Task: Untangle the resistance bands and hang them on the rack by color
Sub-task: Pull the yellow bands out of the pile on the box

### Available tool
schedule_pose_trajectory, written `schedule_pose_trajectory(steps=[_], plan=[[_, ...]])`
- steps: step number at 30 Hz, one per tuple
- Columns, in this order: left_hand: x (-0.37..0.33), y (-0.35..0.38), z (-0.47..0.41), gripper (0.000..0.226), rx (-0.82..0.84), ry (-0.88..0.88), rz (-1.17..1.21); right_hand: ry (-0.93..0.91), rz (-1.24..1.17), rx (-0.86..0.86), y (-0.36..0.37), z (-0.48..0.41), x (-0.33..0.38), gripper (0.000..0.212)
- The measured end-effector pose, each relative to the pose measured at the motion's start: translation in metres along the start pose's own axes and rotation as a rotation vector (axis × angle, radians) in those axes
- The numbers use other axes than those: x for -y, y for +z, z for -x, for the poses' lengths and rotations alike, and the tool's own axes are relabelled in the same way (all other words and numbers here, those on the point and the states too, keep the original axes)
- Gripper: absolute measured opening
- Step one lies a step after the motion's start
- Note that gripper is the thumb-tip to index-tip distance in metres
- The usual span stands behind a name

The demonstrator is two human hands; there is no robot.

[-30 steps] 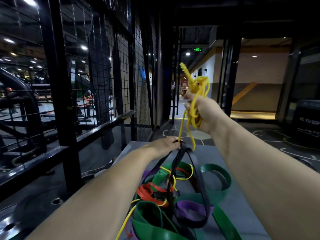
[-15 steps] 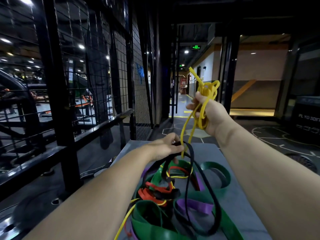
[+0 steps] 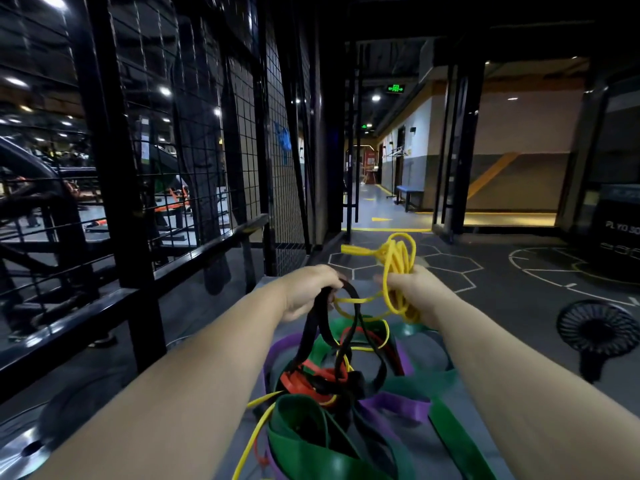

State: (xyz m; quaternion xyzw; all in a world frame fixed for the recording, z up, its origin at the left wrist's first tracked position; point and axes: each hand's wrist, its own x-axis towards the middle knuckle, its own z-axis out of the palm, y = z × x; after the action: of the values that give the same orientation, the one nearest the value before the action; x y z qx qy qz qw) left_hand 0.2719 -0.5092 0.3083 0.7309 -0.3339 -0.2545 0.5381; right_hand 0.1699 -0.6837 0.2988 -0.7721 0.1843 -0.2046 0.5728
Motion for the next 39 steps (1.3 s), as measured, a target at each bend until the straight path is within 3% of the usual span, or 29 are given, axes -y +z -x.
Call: schedule_pose_trajectory(steps=[6,13,15,18,23,24,26,27,29,31,33,39], plan=[[0.003,0.009,-0.004,0.007,-0.078,0.188,-0.164,0.073,-0.079,0.101,0.020,0.011,-0.032,0.017],[0.003,0.012,-0.003,0.016,-0.131,0.288,0.085,0.102,-0.649,0.275,0.031,0.031,-0.048,0.024],[0.004,0.014,-0.003,0.016,-0.108,0.295,0.180,0.069,-0.636,0.314,0.035,0.031,-0.050,0.046],[0.006,0.016,-0.001,0.018,-0.085,0.315,0.274,0.035,-0.538,0.294,0.039,0.024,-0.050,0.038],[0.014,0.011,-0.003,0.024,-0.110,0.341,0.359,0.056,-0.377,0.278,0.032,0.021,-0.052,0.064],[0.016,0.010,-0.003,0.025,-0.115,0.334,0.392,0.050,-0.331,0.277,0.029,0.021,-0.052,0.060],[0.018,0.008,-0.002,0.025,-0.135,0.302,0.413,0.018,-0.221,0.244,0.024,0.025,-0.044,0.030],[0.018,0.007,-0.001,0.025,-0.160,0.271,0.351,-0.002,-0.189,0.212,0.021,0.022,-0.044,0.037],[0.015,0.002,0.000,0.022,-0.237,0.186,0.005,-0.037,-0.139,0.159,0.018,0.020,-0.040,0.047],[0.011,-0.006,0.000,0.019,-0.246,0.123,-0.408,-0.073,-0.124,0.118,0.017,0.020,-0.036,0.044],[0.006,-0.008,-0.001,0.019,-0.189,0.112,-0.654,-0.079,-0.104,0.119,0.017,0.020,-0.032,0.043],[0.001,0.003,-0.002,0.048,-0.124,0.166,-0.842,-0.128,-0.058,0.158,0.023,0.017,-0.020,0.050]])
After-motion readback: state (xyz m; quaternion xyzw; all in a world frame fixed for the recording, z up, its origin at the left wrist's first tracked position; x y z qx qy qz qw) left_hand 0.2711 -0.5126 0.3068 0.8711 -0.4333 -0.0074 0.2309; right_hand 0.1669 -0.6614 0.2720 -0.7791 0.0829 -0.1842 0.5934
